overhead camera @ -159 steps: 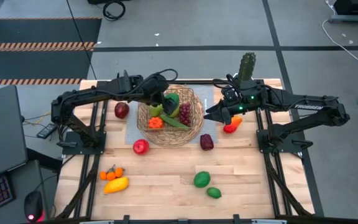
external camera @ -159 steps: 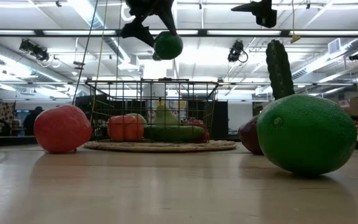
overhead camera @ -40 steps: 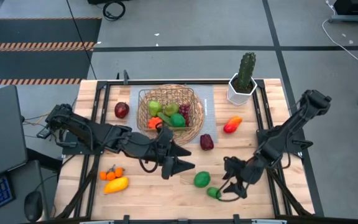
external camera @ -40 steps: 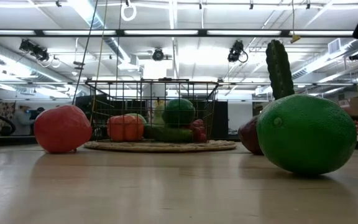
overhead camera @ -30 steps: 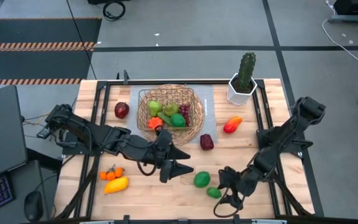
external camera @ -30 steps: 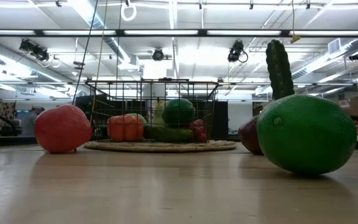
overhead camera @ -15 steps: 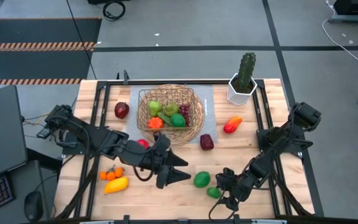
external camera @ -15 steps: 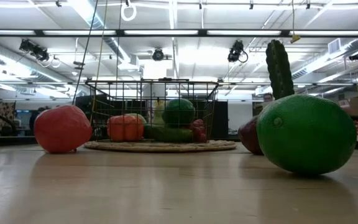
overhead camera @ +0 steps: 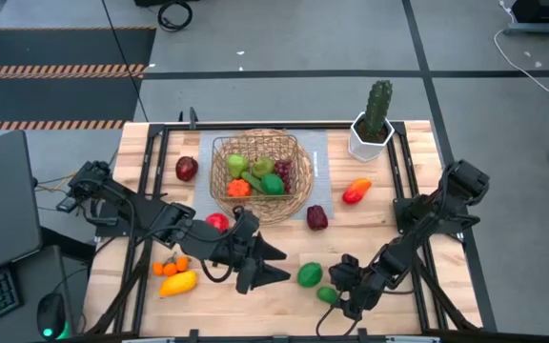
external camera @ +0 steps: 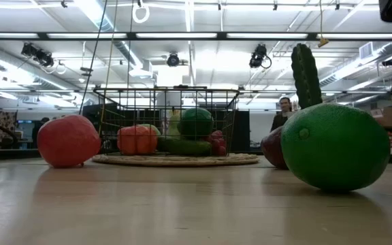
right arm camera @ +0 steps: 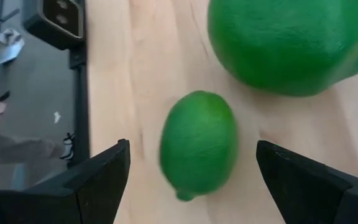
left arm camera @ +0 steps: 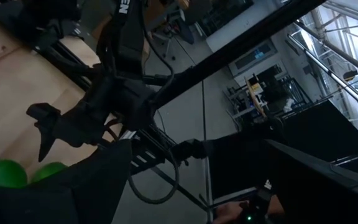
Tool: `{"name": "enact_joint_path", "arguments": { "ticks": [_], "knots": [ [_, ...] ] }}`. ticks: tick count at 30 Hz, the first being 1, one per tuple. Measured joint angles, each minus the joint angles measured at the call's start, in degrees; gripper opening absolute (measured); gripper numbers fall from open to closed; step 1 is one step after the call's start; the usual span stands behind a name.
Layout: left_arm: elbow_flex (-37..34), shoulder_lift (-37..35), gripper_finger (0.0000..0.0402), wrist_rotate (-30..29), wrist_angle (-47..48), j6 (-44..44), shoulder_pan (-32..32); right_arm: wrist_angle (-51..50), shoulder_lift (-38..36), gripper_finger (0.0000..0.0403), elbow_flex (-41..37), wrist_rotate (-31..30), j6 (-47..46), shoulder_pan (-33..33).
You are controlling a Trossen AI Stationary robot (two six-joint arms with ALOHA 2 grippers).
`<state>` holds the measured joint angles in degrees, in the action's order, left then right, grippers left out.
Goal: Build produce basket
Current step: Put the right lime into the gold wire basket
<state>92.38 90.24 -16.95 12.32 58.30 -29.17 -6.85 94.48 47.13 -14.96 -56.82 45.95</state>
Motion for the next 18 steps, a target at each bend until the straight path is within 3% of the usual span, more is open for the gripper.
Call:
{"name": "enact_joint_path", "arguments": {
  "ticks": [9, 18],
  "knots": [
    [0.0, 0.0, 0.0364, -1.06, 0.08, 0.02, 0.02, 0.36, 2.73, 0.0352, 0.02, -3.0, -0.01, -0.76],
    [0.07, 0.02, 0.0364, -1.27, 1.44, 0.85, 0.04, 1.08, 4.52, 0.0348, 0.08, -0.83, 0.1, -0.81]
  ]
}}
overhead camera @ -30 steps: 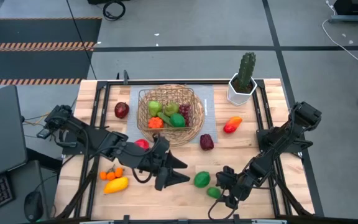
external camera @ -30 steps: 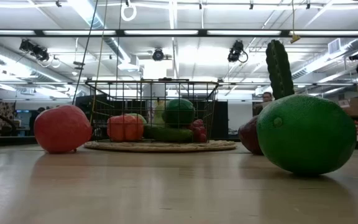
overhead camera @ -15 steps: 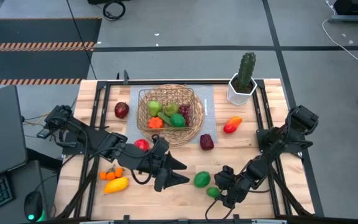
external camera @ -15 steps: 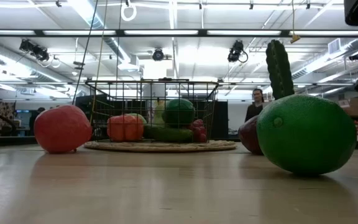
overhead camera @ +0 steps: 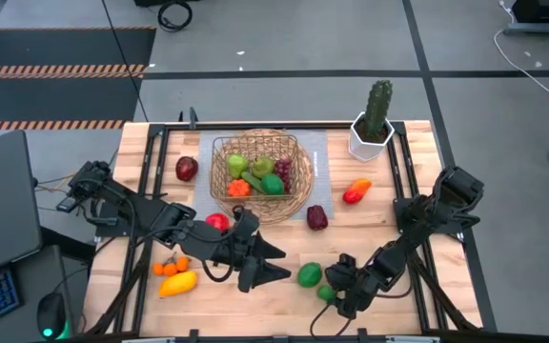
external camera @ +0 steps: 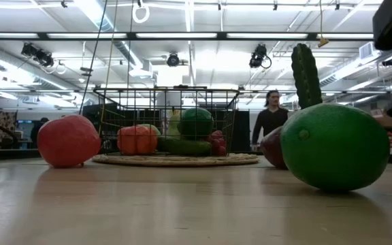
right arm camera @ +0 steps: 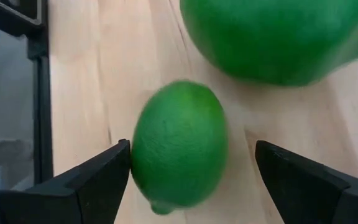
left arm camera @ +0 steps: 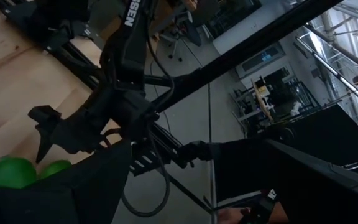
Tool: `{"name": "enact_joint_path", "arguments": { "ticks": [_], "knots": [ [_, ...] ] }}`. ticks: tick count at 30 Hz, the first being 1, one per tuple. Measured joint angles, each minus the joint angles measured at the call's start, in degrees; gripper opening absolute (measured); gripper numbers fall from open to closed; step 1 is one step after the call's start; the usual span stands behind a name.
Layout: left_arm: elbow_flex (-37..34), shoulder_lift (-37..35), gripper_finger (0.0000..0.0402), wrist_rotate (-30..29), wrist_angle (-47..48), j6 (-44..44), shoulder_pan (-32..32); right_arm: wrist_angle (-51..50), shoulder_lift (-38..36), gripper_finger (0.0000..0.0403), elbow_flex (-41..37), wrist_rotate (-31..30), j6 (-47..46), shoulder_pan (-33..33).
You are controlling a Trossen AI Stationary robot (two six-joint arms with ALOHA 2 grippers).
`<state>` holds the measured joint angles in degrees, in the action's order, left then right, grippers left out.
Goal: Build produce basket
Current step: Put the right lime into the gold wire basket
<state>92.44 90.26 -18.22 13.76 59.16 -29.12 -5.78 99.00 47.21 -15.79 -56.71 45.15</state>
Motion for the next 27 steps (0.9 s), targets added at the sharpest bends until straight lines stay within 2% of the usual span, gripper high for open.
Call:
{"name": "enact_joint_path", "arguments": {
  "ticks": [8, 11, 16, 18, 23, 27],
  "knots": [
    [0.0, 0.01, 0.0364, -0.02, 0.35, -0.21, 0.02, 0.76, 1.95, 0.0338, 0.2, 2.36, -2.34, 0.11],
    [0.0, 0.01, 0.0364, -0.03, 0.52, -0.22, 0.02, 0.1, 1.65, 0.03, 0.17, 1.86, -3.37, 0.11],
    [0.0, 0.02, 0.0364, -0.02, 0.77, -0.26, 0.07, 0.11, 1.59, 0.0204, 0.1, 3.73, -2.92, -0.43],
    [0.0, 0.02, 0.0364, -0.04, 0.77, -0.28, 0.07, 0.1, 1.52, 0.0179, 0.1, 4.52, -3.13, -0.64],
    [0.0, 0.02, 0.0364, -0.02, 0.77, -0.42, 0.07, -0.58, 0.04, 0.0178, -0.03, 8.12, -3.84, -0.76],
    [0.0, 0.02, 0.0364, -0.02, 0.78, -0.42, 0.07, -2.07, -5.18, 0.0177, -0.01, 10.88, -3.0, -0.75]
  ]
}}
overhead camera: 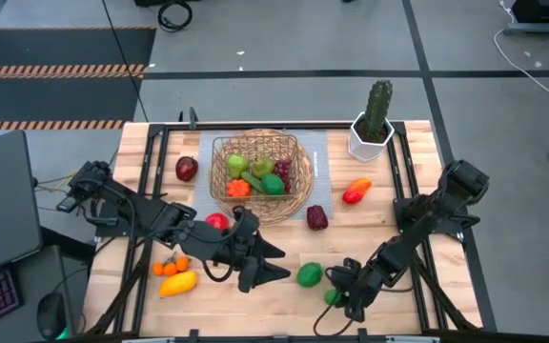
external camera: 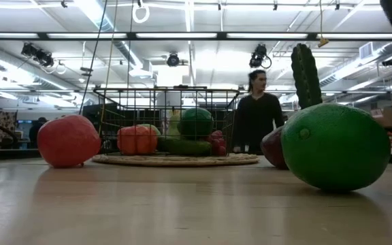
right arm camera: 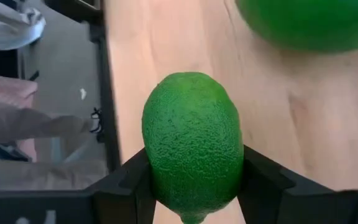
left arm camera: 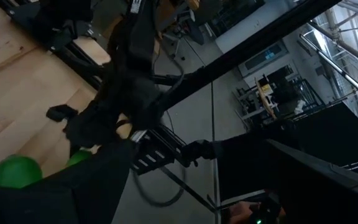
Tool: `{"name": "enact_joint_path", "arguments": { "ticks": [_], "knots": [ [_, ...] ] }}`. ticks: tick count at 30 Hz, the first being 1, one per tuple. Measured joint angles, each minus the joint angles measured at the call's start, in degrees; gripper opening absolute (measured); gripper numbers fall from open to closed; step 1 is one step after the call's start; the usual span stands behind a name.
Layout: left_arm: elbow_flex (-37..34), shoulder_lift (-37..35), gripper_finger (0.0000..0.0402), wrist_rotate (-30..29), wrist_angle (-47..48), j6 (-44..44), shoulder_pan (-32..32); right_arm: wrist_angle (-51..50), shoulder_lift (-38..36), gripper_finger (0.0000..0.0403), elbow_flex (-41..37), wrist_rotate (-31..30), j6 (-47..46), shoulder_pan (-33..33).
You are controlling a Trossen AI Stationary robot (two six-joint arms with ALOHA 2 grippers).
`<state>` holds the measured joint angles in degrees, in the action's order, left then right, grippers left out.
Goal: Build produce basket
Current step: Put the right lime into the gold wire basket
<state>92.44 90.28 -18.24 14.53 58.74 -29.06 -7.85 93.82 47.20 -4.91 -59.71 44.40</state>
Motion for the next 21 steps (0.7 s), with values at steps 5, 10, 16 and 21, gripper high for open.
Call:
{"name": "enact_joint_path", "arguments": {
  "ticks": [5, 10, 16, 21],
  "knots": [
    [0.0, -0.02, 0.0364, 0.0, -0.03, -1.31, 0.0, -7.67, -10.07, 0.0187, 0.0, -3.99, 0.96, -0.33],
    [0.0, -0.02, 0.0364, -0.02, -0.07, -1.53, 0.35, -12.47, -20.12, 0.0185, 0.02, -13.23, 3.29, -3.6],
    [-0.04, -0.02, 0.0364, -0.04, -1.14, -1.51, 0.37, -8.17, -27.68, 0.0185, 0.02, -18.25, 10.42, -11.89],
    [-0.04, -0.01, 0.0364, -0.17, -1.19, -1.48, 0.36, 0.02, -29.68, 0.0185, 0.04, -19.48, 17.62, -21.6]
  ]
}}
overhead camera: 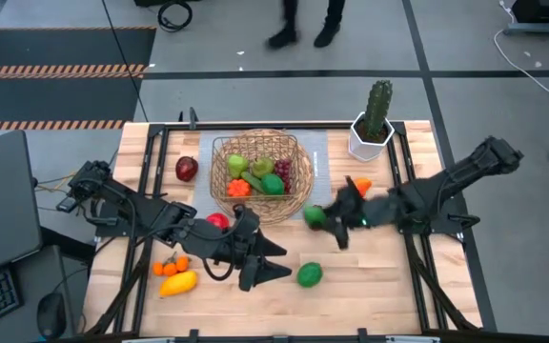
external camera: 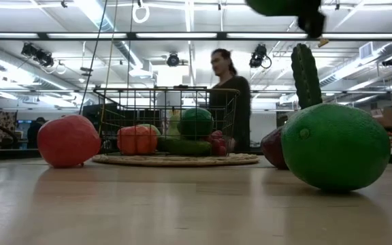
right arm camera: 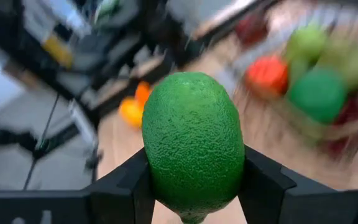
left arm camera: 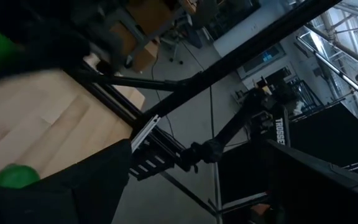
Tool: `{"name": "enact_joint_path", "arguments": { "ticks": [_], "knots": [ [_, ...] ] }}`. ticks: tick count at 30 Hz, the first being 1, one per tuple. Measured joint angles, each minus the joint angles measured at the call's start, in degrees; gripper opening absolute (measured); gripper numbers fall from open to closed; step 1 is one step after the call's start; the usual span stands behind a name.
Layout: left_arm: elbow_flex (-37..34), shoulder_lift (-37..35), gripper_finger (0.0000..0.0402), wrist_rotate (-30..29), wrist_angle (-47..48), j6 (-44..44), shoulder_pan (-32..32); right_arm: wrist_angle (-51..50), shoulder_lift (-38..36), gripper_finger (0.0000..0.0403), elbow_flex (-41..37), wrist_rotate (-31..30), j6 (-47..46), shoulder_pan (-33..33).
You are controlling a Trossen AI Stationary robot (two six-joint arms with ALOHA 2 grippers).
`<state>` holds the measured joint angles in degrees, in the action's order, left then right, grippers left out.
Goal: Build produce basket
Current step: Put the right lime into the gold wire basket, then put the tangerine into the gold wire basket
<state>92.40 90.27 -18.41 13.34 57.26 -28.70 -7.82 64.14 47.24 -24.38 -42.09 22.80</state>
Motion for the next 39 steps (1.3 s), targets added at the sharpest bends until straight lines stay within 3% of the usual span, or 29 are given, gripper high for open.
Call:
{"name": "enact_joint_path", "arguments": {
  "ticks": [9, 20, 24, 28, 33, 39],
  "knots": [
    [-0.02, 0.0, 0.0364, -0.02, -0.13, 0.13, 0.03, 13.16, 4.01, 0.0185, 0.0, 7.71, 4.8, -15.66],
    [-0.02, -0.01, 0.0364, -0.92, -0.2, 0.59, 0.02, 23.16, 13.22, 0.019, 0.02, 14.91, 5.71, -26.56],
    [-0.02, 0.01, 0.0364, -0.92, -0.19, 0.6, 0.02, 25.6, 15.49, 0.0226, 0.02, 19.14, 7.97, -29.22],
    [-0.02, -0.02, 0.0364, -0.92, -0.17, 0.64, 0.02, 28.08, 16.54, 0.0286, 0.07, 22.74, 8.69, -31.44],
    [-0.02, 0.01, 0.0364, -0.92, -0.18, 0.66, 0.02, 28.33, 16.54, 0.0357, 0.07, 22.51, 8.64, -34.12],
    [-0.02, -0.01, 0.0364, -0.92, 0.01, 0.63, 0.02, 28.55, 16.15, 0.0387, 0.07, 25.89, 4.93, -35.14]
  ]
}}
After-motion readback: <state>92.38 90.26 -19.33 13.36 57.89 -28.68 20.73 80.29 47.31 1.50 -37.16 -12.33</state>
